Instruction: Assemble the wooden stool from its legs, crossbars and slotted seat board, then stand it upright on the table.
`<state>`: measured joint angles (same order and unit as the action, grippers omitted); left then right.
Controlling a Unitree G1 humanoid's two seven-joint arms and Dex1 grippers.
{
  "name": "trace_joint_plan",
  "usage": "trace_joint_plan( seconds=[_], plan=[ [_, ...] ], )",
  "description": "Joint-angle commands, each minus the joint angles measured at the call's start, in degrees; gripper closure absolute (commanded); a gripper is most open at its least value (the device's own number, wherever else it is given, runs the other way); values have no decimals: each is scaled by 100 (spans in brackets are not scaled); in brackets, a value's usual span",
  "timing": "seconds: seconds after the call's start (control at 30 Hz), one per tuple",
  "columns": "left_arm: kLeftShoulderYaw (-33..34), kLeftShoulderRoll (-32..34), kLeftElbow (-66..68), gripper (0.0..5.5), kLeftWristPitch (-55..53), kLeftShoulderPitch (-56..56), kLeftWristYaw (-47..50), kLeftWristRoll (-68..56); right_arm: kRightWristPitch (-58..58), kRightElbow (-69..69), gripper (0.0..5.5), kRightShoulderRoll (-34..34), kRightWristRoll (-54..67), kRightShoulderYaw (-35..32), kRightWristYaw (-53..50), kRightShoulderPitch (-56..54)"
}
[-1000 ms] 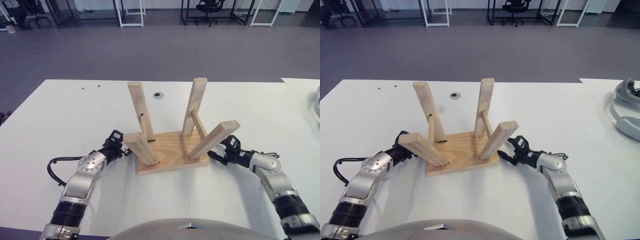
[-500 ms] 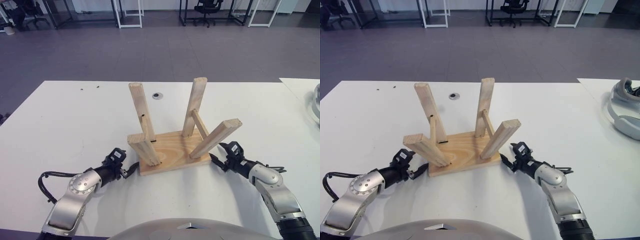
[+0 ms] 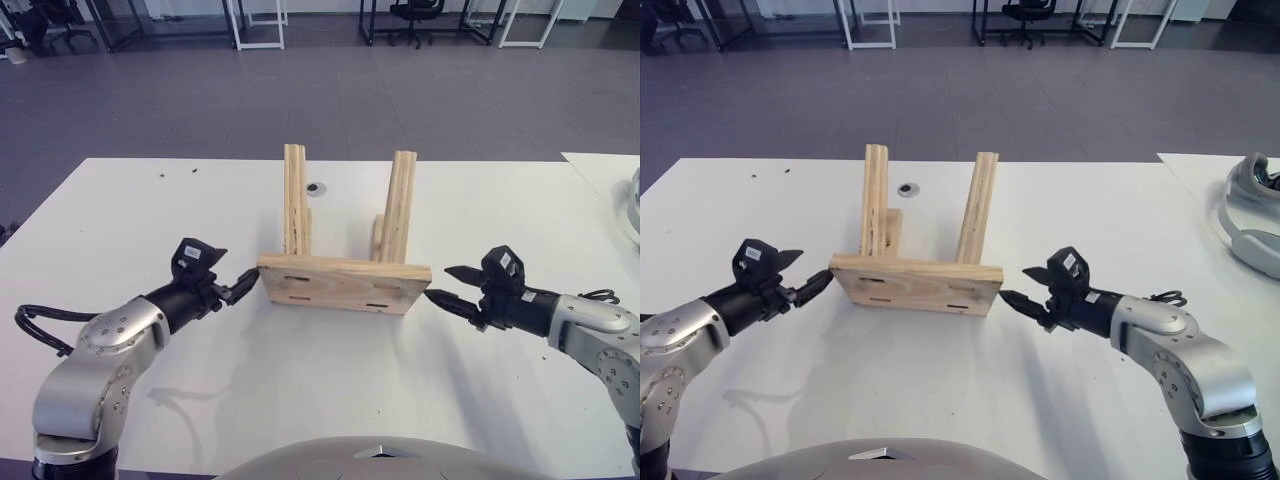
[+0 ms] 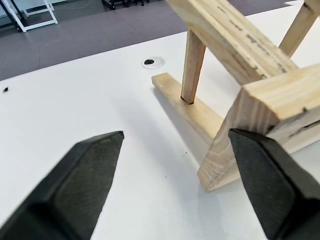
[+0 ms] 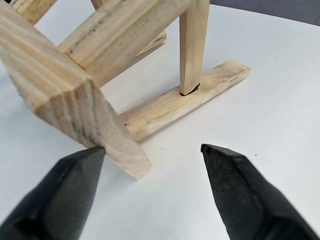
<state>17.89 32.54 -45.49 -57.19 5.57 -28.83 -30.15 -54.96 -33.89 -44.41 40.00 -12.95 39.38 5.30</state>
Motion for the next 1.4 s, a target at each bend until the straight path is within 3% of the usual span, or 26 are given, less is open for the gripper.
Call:
trace_joint_plan(
  seconds=[0.03,0.17,0.3,0.5,0.63,0.67,0.9,1.03,1.27,1.33,1.4],
  plan=[
    [-322,550,-279,160,154,336,-823,-470,197,-476,189,-335,304,-42,554,41],
    [-390,1708,653,160,1234,1184,-1519,624,1285,149,189,-1356,-1131,295,1078,576],
    [-621,2464,1234,160,2316,1281,-2304,1169,2120,595,189,-1845,-1692,486,1768,715],
    [-2005,2107,1426,160,2793,-296,-3291,783,2575,1250,189,-1170,-1891,1858,2434,-884],
    [-2561,1936,2216,157,3168,-1058,-3477,1182,2691,1519,272,-914,-2177,2462,2638,-1425],
    [-2648,1930,2301,178,3235,-1160,-3502,1266,2699,1508,289,-889,-2206,2518,2644,-1450],
    [-2918,1653,2507,301,3351,-1618,-3714,1182,2872,1693,408,-719,-2492,2668,2599,-1601],
    [-3131,1765,2531,375,3381,-1481,-4055,1185,2898,1680,411,-582,-2391,2632,2663,-1660],
    [-3222,2324,2782,416,3907,-1571,-4667,1529,3158,1821,411,-600,-2261,2460,3051,-1894],
    [-2939,2522,2479,419,3407,-2071,-5067,818,2637,1682,411,-703,-1536,2161,3546,-2377],
    [-2444,2787,2389,419,2106,-3161,-5600,-568,1419,1588,412,-1044,-277,1794,4334,-3384]
  ],
)
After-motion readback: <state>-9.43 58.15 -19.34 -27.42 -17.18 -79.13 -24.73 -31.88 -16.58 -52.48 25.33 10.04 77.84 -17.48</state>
